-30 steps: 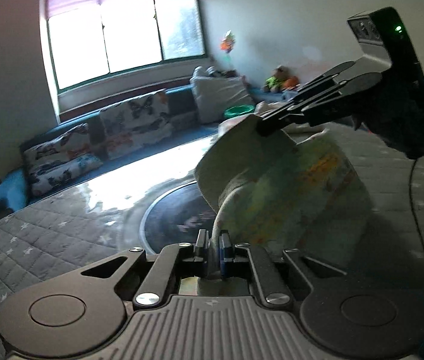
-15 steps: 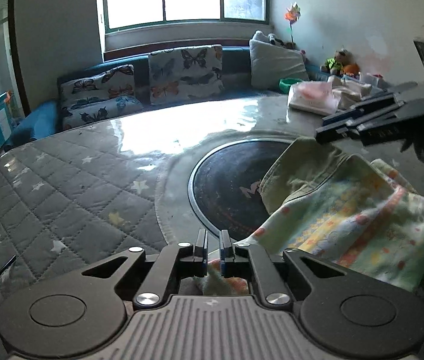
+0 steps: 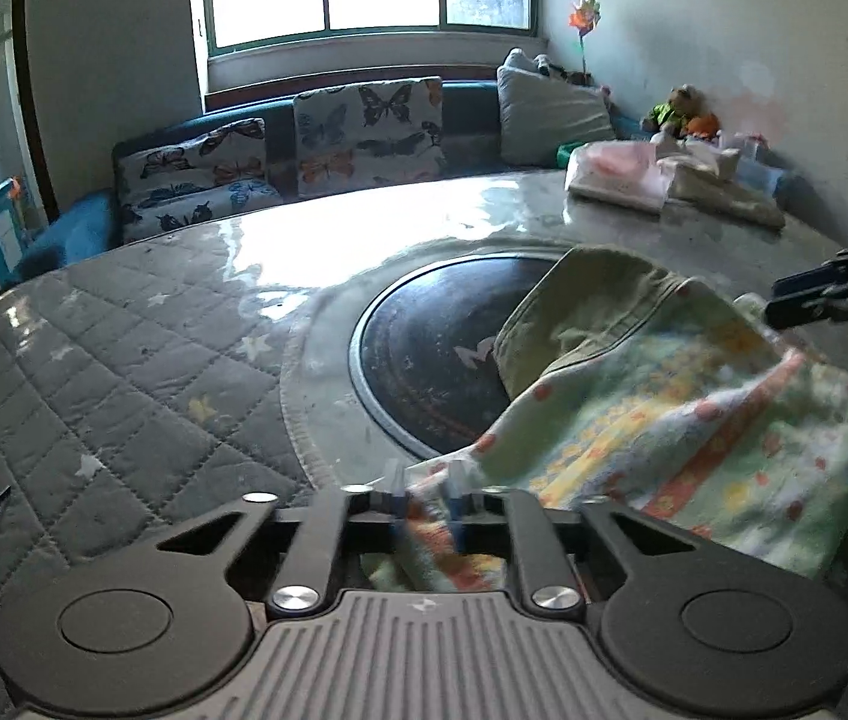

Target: Fold clothes

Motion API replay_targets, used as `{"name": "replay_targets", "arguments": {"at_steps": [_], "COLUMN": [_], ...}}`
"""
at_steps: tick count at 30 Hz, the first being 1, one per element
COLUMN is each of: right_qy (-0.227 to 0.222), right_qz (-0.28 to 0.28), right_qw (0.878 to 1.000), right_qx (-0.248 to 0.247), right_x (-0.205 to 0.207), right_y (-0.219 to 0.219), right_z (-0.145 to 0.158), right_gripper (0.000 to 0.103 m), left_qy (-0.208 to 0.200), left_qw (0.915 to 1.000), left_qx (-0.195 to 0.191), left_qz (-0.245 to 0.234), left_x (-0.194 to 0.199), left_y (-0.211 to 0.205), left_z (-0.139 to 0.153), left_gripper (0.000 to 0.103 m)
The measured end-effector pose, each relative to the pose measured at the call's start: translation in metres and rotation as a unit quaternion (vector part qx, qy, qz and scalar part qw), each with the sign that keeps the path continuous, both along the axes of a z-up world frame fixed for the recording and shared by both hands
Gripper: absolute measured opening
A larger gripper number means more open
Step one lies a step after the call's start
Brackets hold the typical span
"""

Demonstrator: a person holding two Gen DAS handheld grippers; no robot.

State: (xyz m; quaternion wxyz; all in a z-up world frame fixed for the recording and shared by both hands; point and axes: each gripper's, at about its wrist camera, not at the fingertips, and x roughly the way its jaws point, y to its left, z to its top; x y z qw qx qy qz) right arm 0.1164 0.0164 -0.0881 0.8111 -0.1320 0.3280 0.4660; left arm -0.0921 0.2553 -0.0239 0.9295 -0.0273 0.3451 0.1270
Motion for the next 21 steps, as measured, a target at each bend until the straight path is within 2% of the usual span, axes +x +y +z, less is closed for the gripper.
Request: {"name": "replay_targets", "arguments": {"at_steps": [5, 7, 12, 14, 16, 21], "right_qy": [0.022, 0.029, 0.049, 0.039, 0.032, 0.012], "right_qz": [-0.02, -0.022, -0.038, -0.037, -0.037, -0.039], "right_qw": [0.999, 0.999, 0.998, 0.998, 0.999, 0.999], "right_qx": [0.017, 0.018, 0.019, 0.016, 0.014, 0.005], "right_x": [0.014, 0.018, 0.029, 0.027, 0.024, 0.017], "right_y": [-0.006, -0.002, 0.007, 0.01, 0.012, 0.015], "right_z": [-0.004, -0.009, -0.025, -0.03, -0.031, -0.03], "right_gripper": [0.04, 0.033, 0.03, 0.028, 0.011, 0.01], "left_qy": [-0.005, -0.008, -0.011, -0.011, -0.012, -0.012], "left_qw": [0.9997, 0.9994, 0.9989, 0.9988, 0.9987, 0.9985], "left_qx": [0.011, 0.017, 0.028, 0.029, 0.03, 0.032], "left_qz": [0.02, 0.028, 0.035, 0.038, 0.04, 0.043], "left_x": [-0.001, -0.002, -0.003, -0.002, -0.002, 0.002], "left_y": [-0.002, -0.003, -0.008, -0.008, -0.009, -0.008], "left_z": [0.003, 0.004, 0.009, 0.01, 0.012, 0.012], "left_gripper": [0.005, 0.005, 0.005, 0.005, 0.005, 0.005]}}
